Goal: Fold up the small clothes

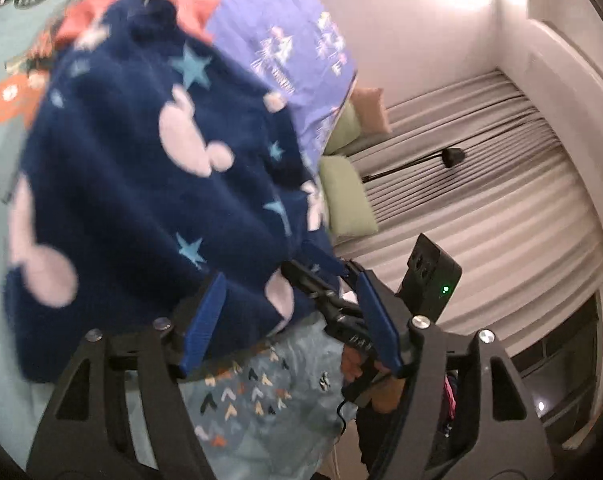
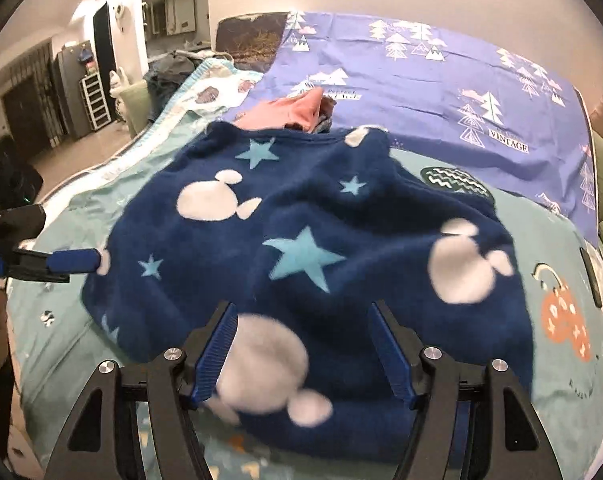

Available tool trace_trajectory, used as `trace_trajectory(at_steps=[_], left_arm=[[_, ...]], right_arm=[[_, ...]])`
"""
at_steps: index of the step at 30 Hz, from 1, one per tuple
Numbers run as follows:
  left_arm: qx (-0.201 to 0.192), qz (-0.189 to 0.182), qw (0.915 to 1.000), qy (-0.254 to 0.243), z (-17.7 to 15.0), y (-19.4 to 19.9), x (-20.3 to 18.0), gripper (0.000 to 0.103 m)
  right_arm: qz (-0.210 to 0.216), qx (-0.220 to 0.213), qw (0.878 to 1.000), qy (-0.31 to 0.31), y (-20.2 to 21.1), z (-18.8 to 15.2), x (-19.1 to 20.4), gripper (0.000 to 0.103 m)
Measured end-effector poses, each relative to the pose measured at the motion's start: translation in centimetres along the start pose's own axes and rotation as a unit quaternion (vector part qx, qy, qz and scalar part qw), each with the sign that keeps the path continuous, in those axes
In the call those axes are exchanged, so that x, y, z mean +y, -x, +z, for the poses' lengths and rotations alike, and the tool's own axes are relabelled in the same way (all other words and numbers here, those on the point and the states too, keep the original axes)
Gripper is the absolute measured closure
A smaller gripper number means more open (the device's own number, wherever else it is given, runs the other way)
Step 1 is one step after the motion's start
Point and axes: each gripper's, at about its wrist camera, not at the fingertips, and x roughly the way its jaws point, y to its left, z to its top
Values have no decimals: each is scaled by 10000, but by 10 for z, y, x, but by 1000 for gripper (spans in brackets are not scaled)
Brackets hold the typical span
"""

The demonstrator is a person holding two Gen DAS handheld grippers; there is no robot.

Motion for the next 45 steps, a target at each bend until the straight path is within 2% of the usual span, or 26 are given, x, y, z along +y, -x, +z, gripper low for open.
trace_trajectory(at_steps=[2, 4, 5, 8, 9, 11, 13, 16, 19, 24, 25, 28, 33, 34, 37, 40, 44, 45], left_arm=[[113, 77, 9995, 287, -3, -13, 17, 35], [151, 514, 9975, 468, -6, -22, 35, 38], [189, 482, 9969, 586, -7, -23, 45, 45], [232, 259, 9963, 785, -8, -5, 44, 41], [160, 225, 9969, 736, -9, 5, 40, 39], [-224, 280, 9979, 535, -12, 36, 32, 31], [-621, 256, 9959, 599, -16, 67, 37, 26], [-914, -162, 9885, 1193, -25, 95, 70, 25], [-1011, -440, 9754, 1909, -41, 105, 109, 25], [-963, -796, 9613, 2456, -61, 86, 138, 25], [-944, -856, 9604, 2477, -62, 82, 140, 24], [-947, -721, 9623, 2445, -55, 74, 138, 24], [-918, -840, 9606, 2485, -42, 65, 131, 15], [-946, -926, 9581, 2540, -44, 65, 133, 13], [-1156, -1385, 9434, 2781, -41, 63, 141, 9], [-1286, -1648, 9320, 2962, -40, 63, 143, 9], [-1349, -2184, 9161, 3081, -36, 56, 141, 9], [-1340, -2219, 9145, 3108, -34, 53, 141, 9]], right_arm=[[57, 196, 9998, -65, -25, -8, 3, 34], [-129, 167, 9998, 18, -36, -18, 12, 33], [-171, 126, 9998, 50, -37, -21, 13, 32], [-197, 189, 9995, 146, -32, -18, 16, 31], [-144, 197, 9996, 134, -26, -17, 15, 31], [12, 79, 10000, -29, -10, -11, 8, 31], [95, -47, 9998, -188, 3, -7, 1, 31], [254, -78, 9991, -328, 12, -8, -3, 30], [310, -89, 9989, -343, 15, -14, 3, 30], [418, 25, 9988, -235, 16, -24, 18, 30], [437, 37, 9988, -230, 14, -25, 20, 30], [532, 88, 9982, -259, 13, -28, 23, 30], [653, 53, 9972, -365, 17, -29, 24, 30], [710, 34, 9966, -419, 17, -29, 23, 30], [986, 23, 9931, -635, 19, -28, 20, 30], [1216, 5, 9884, -905, 20, -27, 15, 30], [1277, -40, 9862, -1052, 24, -26, 12, 30], [1280, -44, 9859, -1072, 25, -26, 12, 30]])
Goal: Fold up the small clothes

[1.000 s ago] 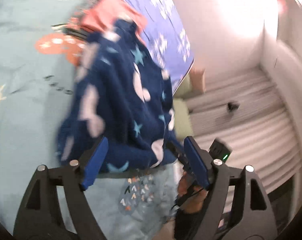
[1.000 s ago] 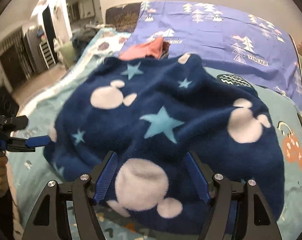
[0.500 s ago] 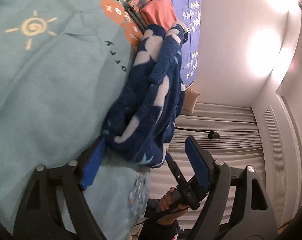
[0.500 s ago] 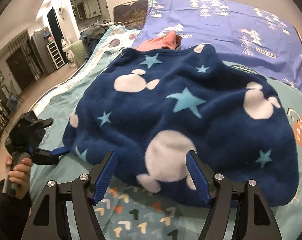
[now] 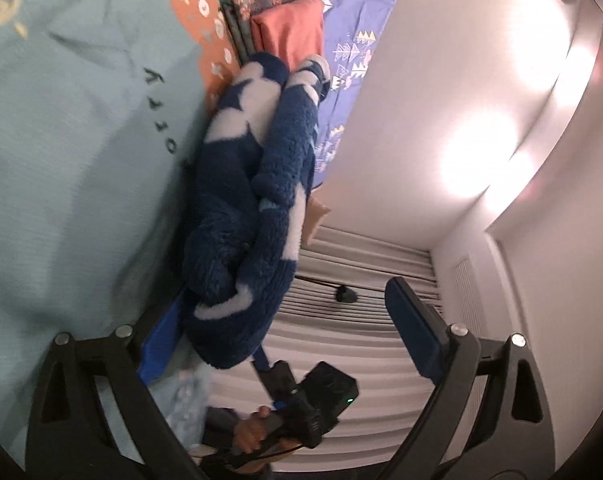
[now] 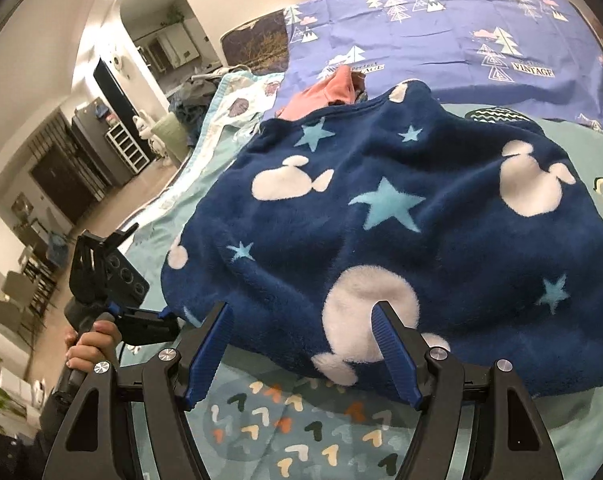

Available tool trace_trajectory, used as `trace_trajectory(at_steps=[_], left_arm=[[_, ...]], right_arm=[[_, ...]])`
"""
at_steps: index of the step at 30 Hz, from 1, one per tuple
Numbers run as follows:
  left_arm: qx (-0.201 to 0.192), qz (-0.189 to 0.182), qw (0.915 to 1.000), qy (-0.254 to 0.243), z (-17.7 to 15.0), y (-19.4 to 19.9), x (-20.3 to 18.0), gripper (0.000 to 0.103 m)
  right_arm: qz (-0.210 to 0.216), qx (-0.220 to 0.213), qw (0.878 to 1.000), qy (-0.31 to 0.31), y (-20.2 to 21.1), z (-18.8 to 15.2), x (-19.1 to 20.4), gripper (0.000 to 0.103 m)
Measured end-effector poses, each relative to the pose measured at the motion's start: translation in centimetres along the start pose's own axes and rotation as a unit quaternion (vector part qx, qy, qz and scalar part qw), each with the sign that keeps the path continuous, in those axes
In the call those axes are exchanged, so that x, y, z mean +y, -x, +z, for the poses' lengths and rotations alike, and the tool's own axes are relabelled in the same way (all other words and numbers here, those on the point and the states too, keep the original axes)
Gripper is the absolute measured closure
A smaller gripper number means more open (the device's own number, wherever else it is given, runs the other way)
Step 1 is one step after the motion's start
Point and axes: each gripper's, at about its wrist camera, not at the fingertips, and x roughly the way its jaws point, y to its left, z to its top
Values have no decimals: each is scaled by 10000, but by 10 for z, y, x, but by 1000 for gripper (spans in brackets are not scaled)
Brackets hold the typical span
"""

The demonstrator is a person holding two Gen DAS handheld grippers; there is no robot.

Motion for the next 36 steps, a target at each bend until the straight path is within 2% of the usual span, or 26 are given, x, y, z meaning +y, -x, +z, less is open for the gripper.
trace_trajectory(at_steps=[3, 7, 12, 18, 21, 23, 25, 26, 27, 28, 31, 33, 34, 35, 36], left_arm=[[-103, 160, 9998, -52, -4, 1, 0, 9], [-220, 500, 9985, -59, -20, 18, 0, 9], [70, 635, 9979, -123, -54, 8, 2, 9], [-351, 797, 9962, -46, -44, -12, -1, 9], [-815, 1092, 9903, -271, -38, -15, -9, 9], [-978, 1266, 9859, -485, -37, -18, -15, 11], [-1052, 1528, 9792, -824, -42, -24, -22, 19], [-1081, 1821, 9703, -1169, -48, -30, -26, 26], [-1100, 2180, 9563, -1607, -57, -37, -32, 30], [-1114, 2474, 9424, -1956, -63, -43, -37, 39], [-1365, 3319, 8864, -2924, -84, -61, -48, 57], [-1579, 3606, 8566, -3335, -95, -70, -55, 63], [-1683, 3784, 8344, -3637, -102, -79, -61, 69], [-1754, 3905, 8160, -3884, -109, -84, -65, 73], [-1856, 4032, 7929, -4174, -117, -91, -70, 75]], right_arm=[[-10, 3, 10000, 7, 3, 0, 3, 30], [-239, -74, 9994, 243, 11, -2, 10, 29], [8, -32, 9999, 107, 5, -7, 9, 27], [203, -29, 9998, 51, -1, -7, 16, 27], [186, -52, 9997, 114, 2, -5, 20, 26], [174, -53, 9997, 136, 3, -4, 21, 26], [110, -64, 9998, 161, 4, 1, 22, 26], [79, -76, 9998, 174, 4, 5, 23, 26], [55, -96, 9998, 184, 5, 10, 23, 26], [34, -117, 9997, 189, 5, 14, 23, 26], [-23, -188, 9993, 315, 9, 36, 28, 26], [-92, -229, 9989, 409, 10, 48, 33, 26], [-118, -236, 9985, 483, 12, 56, 37, 26], [-114, -232, 9981, 561, 13, 63, 41, 26], [-120, -213, 9974, 672, 14, 71, 45, 26]])
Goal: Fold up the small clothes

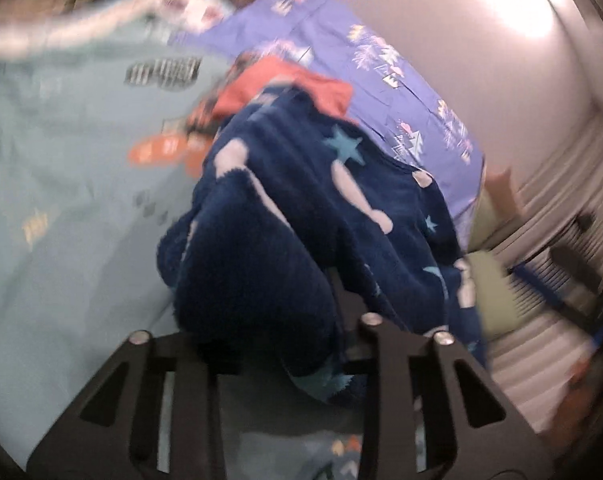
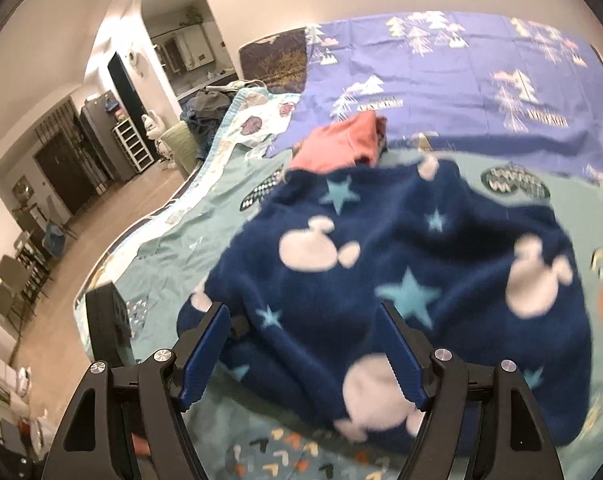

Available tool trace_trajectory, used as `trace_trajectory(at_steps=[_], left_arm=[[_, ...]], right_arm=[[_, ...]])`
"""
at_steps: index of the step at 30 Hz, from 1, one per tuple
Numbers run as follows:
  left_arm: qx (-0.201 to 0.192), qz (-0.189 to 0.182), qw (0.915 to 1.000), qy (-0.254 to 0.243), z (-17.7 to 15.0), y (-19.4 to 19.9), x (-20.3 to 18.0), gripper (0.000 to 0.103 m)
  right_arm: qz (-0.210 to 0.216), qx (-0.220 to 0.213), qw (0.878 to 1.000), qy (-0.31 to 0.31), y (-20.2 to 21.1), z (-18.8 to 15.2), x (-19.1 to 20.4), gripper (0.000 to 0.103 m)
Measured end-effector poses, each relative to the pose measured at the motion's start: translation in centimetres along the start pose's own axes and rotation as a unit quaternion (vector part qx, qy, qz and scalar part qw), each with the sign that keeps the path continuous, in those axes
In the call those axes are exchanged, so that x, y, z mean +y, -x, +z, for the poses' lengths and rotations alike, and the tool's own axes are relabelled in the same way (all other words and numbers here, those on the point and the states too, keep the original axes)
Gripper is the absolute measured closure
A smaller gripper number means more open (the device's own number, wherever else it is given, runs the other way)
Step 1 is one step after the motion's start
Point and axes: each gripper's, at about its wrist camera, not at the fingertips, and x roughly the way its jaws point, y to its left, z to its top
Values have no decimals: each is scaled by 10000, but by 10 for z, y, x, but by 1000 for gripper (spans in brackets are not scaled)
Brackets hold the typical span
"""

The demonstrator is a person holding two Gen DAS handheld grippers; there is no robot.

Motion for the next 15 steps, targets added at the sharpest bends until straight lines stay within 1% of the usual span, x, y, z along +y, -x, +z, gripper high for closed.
trace_trajectory(at_steps=[1, 2, 3, 5, 6, 8, 9, 10, 11, 13, 14, 15], left_arm=[[-147, 121, 9996, -190, 0, 2, -8, 79], [-335, 295, 9980, -437, -1, 3, -19, 81], [-523, 448, 9950, -724, -3, 5, -34, 81], [-780, 584, 9888, -1133, -5, 7, -54, 82], [-868, 611, 9859, -1297, -6, 8, -63, 82], [-998, 577, 9800, -1619, -8, 7, -81, 83], [-1041, 549, 9781, -1714, -10, 7, -88, 83], [-1084, 506, 9761, -1813, -11, 6, -96, 83], [-1124, 478, 9741, -1901, -13, 6, -103, 83], [-1209, 450, 9708, -2023, -17, 4, -112, 83], [-1253, 444, 9690, -2083, -19, 3, -117, 83], [-1256, 442, 9681, -2122, -20, 2, -119, 83]], right_arm=[[-29, 27, 9999, 106, 1, 10, 3, 26], [-79, 55, 9998, 193, 1, 18, 5, 26], [-192, 143, 9992, 333, 1, 32, 9, 26], [-353, 388, 9970, 569, -2, 56, 17, 26], [-364, 604, 9949, 717, -6, 72, 22, 26], [-192, 1095, 9904, 823, -18, 93, 32, 26], [-39, 1341, 9875, 831, -25, 102, 37, 26], [201, 1668, 9820, 861, -37, 112, 46, 26], [185, 1927, 9761, 993, -49, 117, 55, 26], [-312, 2258, 9628, 1448, -73, 122, 71, 26], [-564, 2433, 9536, 1679, -86, 122, 80, 26], [-809, 2671, 9405, 1938, -101, 119, 88, 26]])
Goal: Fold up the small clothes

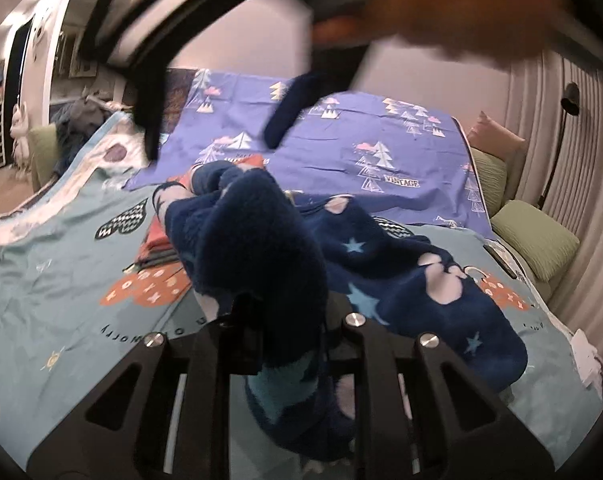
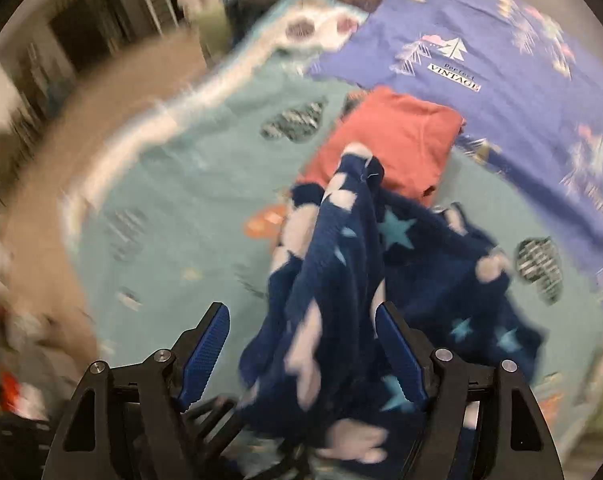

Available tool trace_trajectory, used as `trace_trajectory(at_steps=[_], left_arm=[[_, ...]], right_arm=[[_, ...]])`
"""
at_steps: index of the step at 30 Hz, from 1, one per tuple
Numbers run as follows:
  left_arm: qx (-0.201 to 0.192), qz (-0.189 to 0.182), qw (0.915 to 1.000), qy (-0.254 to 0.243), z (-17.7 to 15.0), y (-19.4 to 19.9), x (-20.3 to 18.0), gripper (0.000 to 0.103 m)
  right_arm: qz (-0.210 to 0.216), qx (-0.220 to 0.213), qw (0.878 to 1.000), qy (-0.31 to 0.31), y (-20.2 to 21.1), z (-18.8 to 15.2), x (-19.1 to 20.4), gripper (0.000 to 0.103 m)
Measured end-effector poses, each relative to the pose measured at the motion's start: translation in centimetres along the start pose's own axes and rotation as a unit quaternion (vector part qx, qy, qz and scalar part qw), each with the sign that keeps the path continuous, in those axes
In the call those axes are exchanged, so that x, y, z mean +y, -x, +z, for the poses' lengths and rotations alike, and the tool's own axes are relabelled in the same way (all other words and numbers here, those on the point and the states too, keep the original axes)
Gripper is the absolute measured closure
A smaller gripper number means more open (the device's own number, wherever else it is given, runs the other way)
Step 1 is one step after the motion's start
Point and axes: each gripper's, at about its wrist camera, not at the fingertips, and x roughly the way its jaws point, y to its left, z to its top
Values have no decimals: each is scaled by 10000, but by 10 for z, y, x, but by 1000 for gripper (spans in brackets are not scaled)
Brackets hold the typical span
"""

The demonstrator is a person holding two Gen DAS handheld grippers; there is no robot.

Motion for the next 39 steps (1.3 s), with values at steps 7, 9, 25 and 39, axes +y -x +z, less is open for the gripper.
trace_trajectory(at_steps=[7, 9, 25, 39], left_arm=[[-14, 62, 9999, -82, -2, 2, -6, 83], [-17, 69, 9999, -75, -2, 2, -6, 83], [-148, -217, 9990, -374, 15, 13, -39, 83], [-202, -835, 9879, -1292, 20, 16, -142, 83]], right_arm=[[-932, 1433, 9803, 989, -68, 24, 42, 26], [-1243, 1573, 9733, 1115, -82, 26, 48, 26], [-1711, 1128, 9726, 1095, -67, 21, 17, 71], [-620, 39, 9936, -939, 27, -75, -137, 71]])
